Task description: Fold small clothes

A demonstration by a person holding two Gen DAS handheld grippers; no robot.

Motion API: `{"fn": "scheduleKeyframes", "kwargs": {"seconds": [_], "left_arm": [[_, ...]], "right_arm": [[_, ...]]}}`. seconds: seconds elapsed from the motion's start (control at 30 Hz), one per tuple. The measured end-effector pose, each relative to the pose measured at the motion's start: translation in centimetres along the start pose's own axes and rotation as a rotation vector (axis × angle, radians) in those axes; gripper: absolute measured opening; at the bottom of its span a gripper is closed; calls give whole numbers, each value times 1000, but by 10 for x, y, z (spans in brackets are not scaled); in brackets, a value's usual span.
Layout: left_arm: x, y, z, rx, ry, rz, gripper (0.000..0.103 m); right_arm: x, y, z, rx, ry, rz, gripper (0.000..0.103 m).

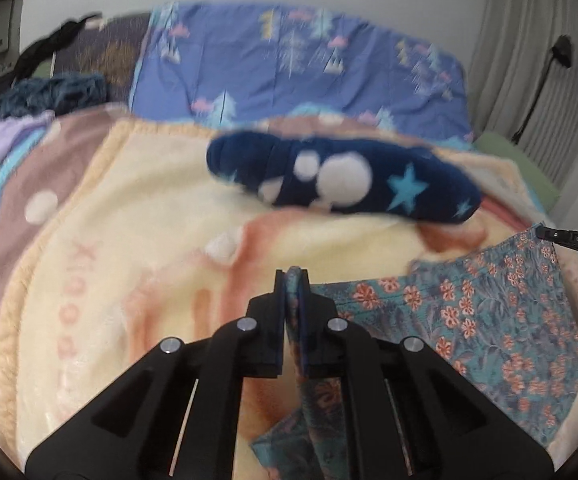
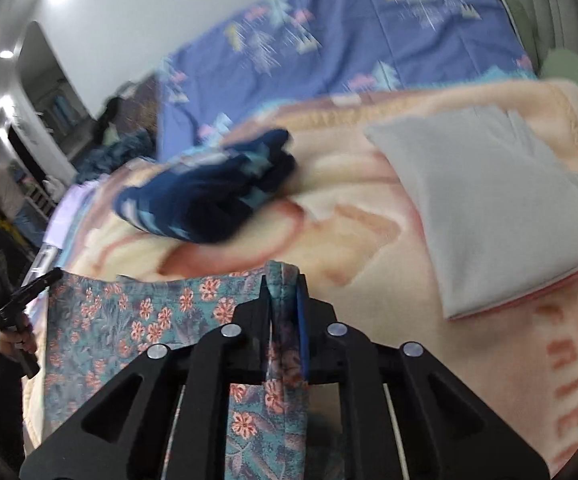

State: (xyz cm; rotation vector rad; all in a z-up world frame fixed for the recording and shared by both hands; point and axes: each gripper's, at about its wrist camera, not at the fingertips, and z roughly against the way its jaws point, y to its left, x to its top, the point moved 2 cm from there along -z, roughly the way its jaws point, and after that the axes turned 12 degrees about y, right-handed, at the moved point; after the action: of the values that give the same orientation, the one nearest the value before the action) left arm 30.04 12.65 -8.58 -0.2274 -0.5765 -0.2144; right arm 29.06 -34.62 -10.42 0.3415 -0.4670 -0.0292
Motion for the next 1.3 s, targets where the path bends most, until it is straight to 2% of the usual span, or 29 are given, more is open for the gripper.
{"fn": "scheduleKeyframes", "kwargs": {"seconds": [0.07,0.1,0.13,0.17,0.2,0.3,0.4,0.43,0.57,0.67,0.73,0.8,0.87,1.03,1.1,1.2,1.3], "left_arm": [[-6,0,-24,44,54,-1,10],[-10,-1,-31,59,68,-6,24],[-14,0,-32,69,64,-6,46],[-17,0,-30,83,51,-3,54],[-19,0,-26,95,40,-3,58],[-22,-4,-9,89,27,-26,58],[-32,-17,21,57,-19,-52,61],[-40,-25,33,39,-33,-70,63],[-77,-58,64,-9,-52,-146,67],[-107,-91,78,-62,-32,-200,68],[-120,-121,82,-90,-18,-245,68],[-130,-162,82,-133,4,-308,68],[-144,-217,77,-170,34,-410,68],[-179,-347,45,-220,95,-667,70],[-192,-387,32,-185,93,-749,70],[-206,-431,14,-52,51,-853,70],[-208,-446,3,26,40,-873,70]], "right_arm": [[-7,-9,-19,-47,45,-32,20],[-12,-12,-20,-37,43,-35,22],[-17,-14,-18,-26,34,-35,27],[-21,-16,-14,-21,26,-33,28],[-27,-17,-7,-20,20,-28,28],[-43,-18,12,-22,11,-15,29],[-61,-23,32,-3,-8,-9,32],[-69,-24,39,4,-15,-11,35],[-105,-28,61,38,-21,-16,37],[-122,-31,66,14,-7,-5,37],[-128,-38,67,12,-1,-32,37],[-127,-45,66,63,5,-79,37],[-123,-49,64,125,-1,-111,37],[-114,-55,47,184,-14,-123,37],[-118,-64,38,253,-39,-146,36],[-125,-73,37,320,-71,-165,31],[-127,-70,40,341,-76,-139,31]]}}
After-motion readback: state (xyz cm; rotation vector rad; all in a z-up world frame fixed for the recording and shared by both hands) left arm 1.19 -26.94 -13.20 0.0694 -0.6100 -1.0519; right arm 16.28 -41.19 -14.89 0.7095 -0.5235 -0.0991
